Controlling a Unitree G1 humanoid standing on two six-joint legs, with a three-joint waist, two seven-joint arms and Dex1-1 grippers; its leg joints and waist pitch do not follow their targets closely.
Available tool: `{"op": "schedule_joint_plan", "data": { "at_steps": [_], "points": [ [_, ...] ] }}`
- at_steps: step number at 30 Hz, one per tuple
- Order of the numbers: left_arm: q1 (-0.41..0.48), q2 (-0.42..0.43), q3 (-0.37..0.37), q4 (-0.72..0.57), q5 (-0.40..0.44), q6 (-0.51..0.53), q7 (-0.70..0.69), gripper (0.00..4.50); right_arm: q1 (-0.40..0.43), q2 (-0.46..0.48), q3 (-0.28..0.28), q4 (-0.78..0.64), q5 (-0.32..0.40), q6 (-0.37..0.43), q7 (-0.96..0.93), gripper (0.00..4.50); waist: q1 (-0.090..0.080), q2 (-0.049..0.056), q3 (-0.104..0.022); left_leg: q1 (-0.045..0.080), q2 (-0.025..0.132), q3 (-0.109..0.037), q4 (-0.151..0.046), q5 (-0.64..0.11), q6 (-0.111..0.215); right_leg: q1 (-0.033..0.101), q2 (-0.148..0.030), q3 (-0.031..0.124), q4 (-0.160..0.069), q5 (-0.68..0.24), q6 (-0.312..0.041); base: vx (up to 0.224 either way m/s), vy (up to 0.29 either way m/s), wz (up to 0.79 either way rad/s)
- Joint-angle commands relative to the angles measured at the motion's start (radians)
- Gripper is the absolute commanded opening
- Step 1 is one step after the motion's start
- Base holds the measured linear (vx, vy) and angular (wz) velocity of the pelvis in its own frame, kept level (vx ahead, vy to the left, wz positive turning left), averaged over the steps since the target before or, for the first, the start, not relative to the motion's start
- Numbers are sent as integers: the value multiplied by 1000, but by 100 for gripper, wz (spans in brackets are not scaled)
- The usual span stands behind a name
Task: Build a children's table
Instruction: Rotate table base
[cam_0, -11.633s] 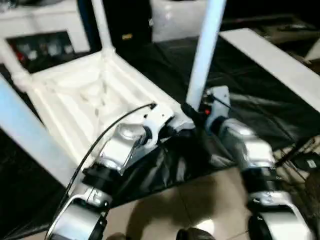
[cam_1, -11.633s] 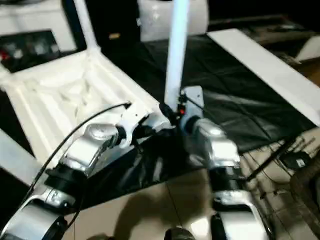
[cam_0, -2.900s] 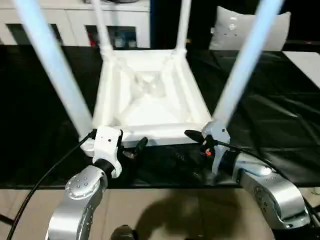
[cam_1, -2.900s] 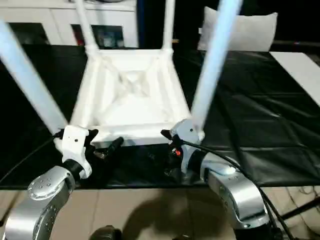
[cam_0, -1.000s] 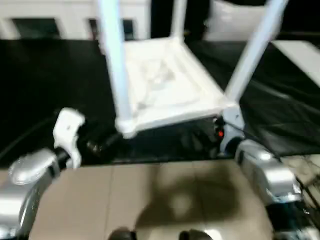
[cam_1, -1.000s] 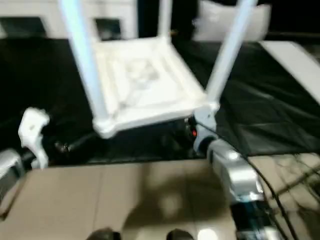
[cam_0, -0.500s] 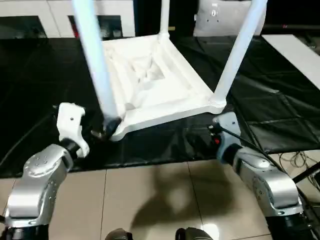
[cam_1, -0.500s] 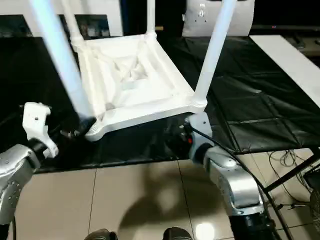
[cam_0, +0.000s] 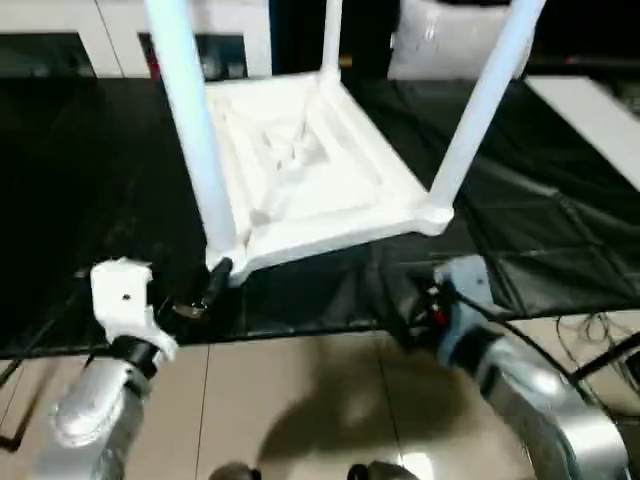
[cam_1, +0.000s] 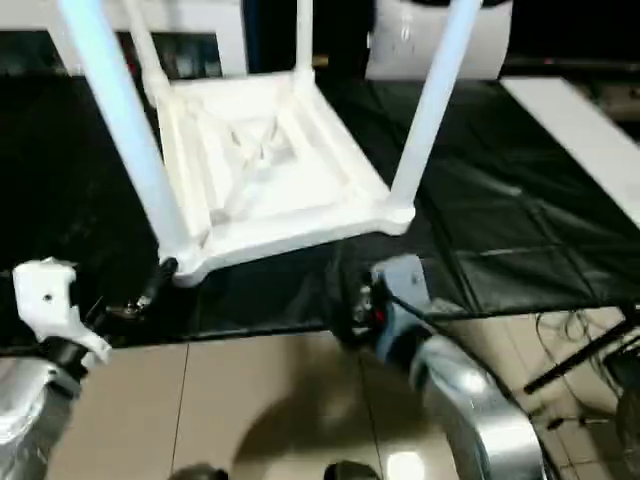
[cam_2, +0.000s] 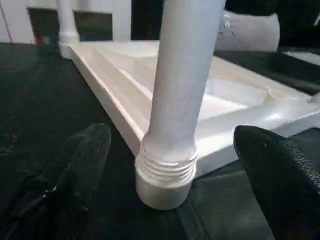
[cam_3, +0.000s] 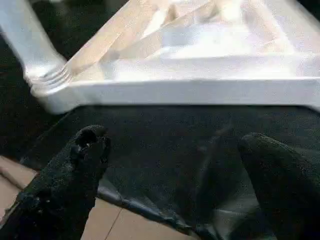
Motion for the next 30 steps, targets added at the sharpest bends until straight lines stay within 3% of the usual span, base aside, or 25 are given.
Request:
{"op": "schedule_joint_plan", "data": {
  "at_steps": [1, 2, 3, 4, 5, 6, 7, 9, 11, 12, 13, 14, 15, 16, 17, 18, 19, 20, 21, 22, 23, 24, 26, 28, 30],
  "points": [
    [2, -7, -25, -9, 41, -7, 39, 439, 20, -2, -36, -45, 15, -15, -15, 450, -29, 32, -21, 54, 50, -27, -120, -825, 0, 17, 6, -75, -98, -663, 4, 0, 0, 0],
    [2, -7, -25, -9, 41, -7, 39, 439, 20, -2, -36, -45, 15, -15, -15, 450, 10, 53, -23, -49, 96, -12, -218, -975, -9, 129, -9, -74, 143, -315, -33, -40, 0, -20],
    [7, -24, -24, -21, 42, -6, 58, 439, 35, -7, -39, -59, 20, -23, -12, 450, 31, 36, -14, -58, 113, -1, -226, -979, 15, 129, -11, -53, 176, -273, -21, -16, -58, -10],
    [14, -33, -27, -31, 43, -5, 65, 439, 44, -5, -44, -64, 25, -27, -11, 450, 49, 26, -26, 8, 117, 10, -178, -903, 49, 87, -44, 25, 153, -400, -18, -16, -58, -10],
    [24, -39, -32, -44, 46, -4, 70, 439, 53, -4, -49, -70, 31, -35, -8, 450, 41, -46, -40, 30, 3, 20, -18, -615, 27, 71, -87, 75, -56, -870, 31, 97, -77, -17],
    [28, -41, -34, -49, 48, -4, 71, 439, 56, -3, -51, -72, 34, -38, -7, 450, 56, -26, -20, 13, -15, 29, 63, -394, 60, 64, -165, 132, -142, -1059, -4, 163, -33, -17],
    [46, -48, -38, -70, 52, 4, 80, 439, 65, -3, -52, -82, 39, -39, -3, 450, 90, -31, -53, -86, -13, -28, 119, -154, 116, 168, -206, 201, -134, -1001, -74, 163, -33, -17],
    [60, -56, -41, -84, 53, 7, 87, 439, 70, -4, -51, -87, 42, -38, 1, 450, 101, -22, -40, -82, -5, -34, 60, -66, 113, 165, -133, 148, -121, -734, -168, 114, 1, 9],
    [98, -66, -48, -109, 66, -2, 112, 439, 76, -13, -41, -96, 46, -32, 16, 450, 94, 10, -55, -103, -22, -52, -31, -29, 245, 209, -63, -16, -123, -475, -128, 181, 55, 30],
    [98, -66, -48, -109, 66, -2, 112, 439, 76, -13, -41, -96, 46, -32, 16, 450, 99, 37, -64, -71, -33, -57, -31, -32, 280, 208, -47, -35, -122, -423, -100, 343, 105, 77],
    [113, -73, -51, -121, 67, -7, 122, 439, 78, -26, -28, -97, 38, -35, 28, 450, 73, 27, -85, -16, -39, -108, -37, 24, 406, 213, 1, -68, -91, -292, -53, 254, 75, 65],
    [116, -75, -51, -124, 65, -7, 123, 439, 78, -26, -26, -96, 36, -38, 29, 450, 29, 52, -120, 138, -10, -251, -39, 161, 627, 88, 67, -88, 54, -275, 17, 280, 43, 66],
    [121, -79, -51, -128, 67, -8, 124, 439, 77, -28, -24, -93, 32, -47, 29, 450, 12, 47, -129, 182, 16, -317, -35, 283, 718, 29, 71, -67, 111, -338, 52, 240, 9, 59],
    [123, -82, -51, -128, 68, -13, 123, 439, 72, -24, -31, -87, 39, -45, 24, 450, 35, 30, -121, 195, 99, -280, 5, 457, 599, -51, 11, -2, 151, -282, 63, 240, 9, 59],
    [123, -84, -50, -127, 65, -18, 120, 439, 69, -23, -36, -84, 41, -45, 21, 450, 19, 30, -111, 136, 98, -255, -35, 487, 546, -62, -5, 17, 191, -183, 117, 65, -27, 32],
    [120, -86, -48, -128, 50, -20, 112, 439, 64, -20, -45, -79, 43, -42, 11, 450, 26, 7, -94, 70, 69, -178, -76, 317, 495, -62, 0, 25, 197, -69, 94, 0, 0, 0],
    [118, -86, -47, -128, 42, -23, 108, 439, 63, -19, -49, -78, 42, -41, 6, 450, 23, -7, -85, 39, 55, -157, -93, 235, 493, -57, -8, 40, 173, -6, 68, 0, 0, 0],
    [116, -86, -46, -128, 36, -22, 105, 439, 63, -19, -51, -78, 42, -40, 4, 450, 32, -31, -65, 4, -22, -92, -86, 123, 460, -34, -17, 67, 50, 112, 12, 101, -42, 1],
    [112, -82, -44, -125, 20, -10, 98, 439, 66, -24, -58, -78, 42, -42, 6, 450, 37, -60, -73, -8, -66, -65, -53, 23, 412, 5, -39, 119, -14, 75, 35, 122, -71, 4],
    [112, -82, -44, -125, 20, -10, 98, 439, 66, -24, -58, -78, 42, -42, 6, 450, 61, -78, -82, -25, -122, -77, 68, -81, 282, 68, -155, 226, -93, -213, 99, 122, -71, 4],
    [111, -82, -41, -123, 13, -6, 98, 439, 67, -27, -59, -79, 41, -43, 7, 450, 58, -82, -86, -31, -88, -104, 64, 29, 152, 89, -173, 213, -55, -123, 34, 123, -65, -4],
    [109, -84, -36, -120, 7, -9, 100, 439, 69, -31, -61, -81, 40, -43, 8, 450, 58, -74, -93, -32, -79, -111, 45, 110, 105, 93, -152, 193, -26, 58, 22, 77, -26, -1],
    [106, -77, -26, -108, -19, -18, 76, 439, 78, -43, -69, -87, 33, -35, -1, 450, 35, -37, -85, -38, -43, -99, -27, 260, 49, 63, -54, 118, 6, 416, -34, 65, -6, 2],
    [102, -72, -16, -98, -40, -20, 56, 439, 83, -52, -79, -90, 35, -29, -1, 450, 19, -21, -93, -11, -3, -112, -35, 174, 35, 47, -56, 98, 4, 234, -127, 0, 0, 0],
    [93, -68, -6, -86, -43, -19, 55, 439, 82, -65, -81, -92, 28, -23, -3, 450, 5, -16, -86, -18, 12, -118, -50, 61, 37, 53, -70, 94, -12, 75, -185, 0, 0, 0]
  ]
}}
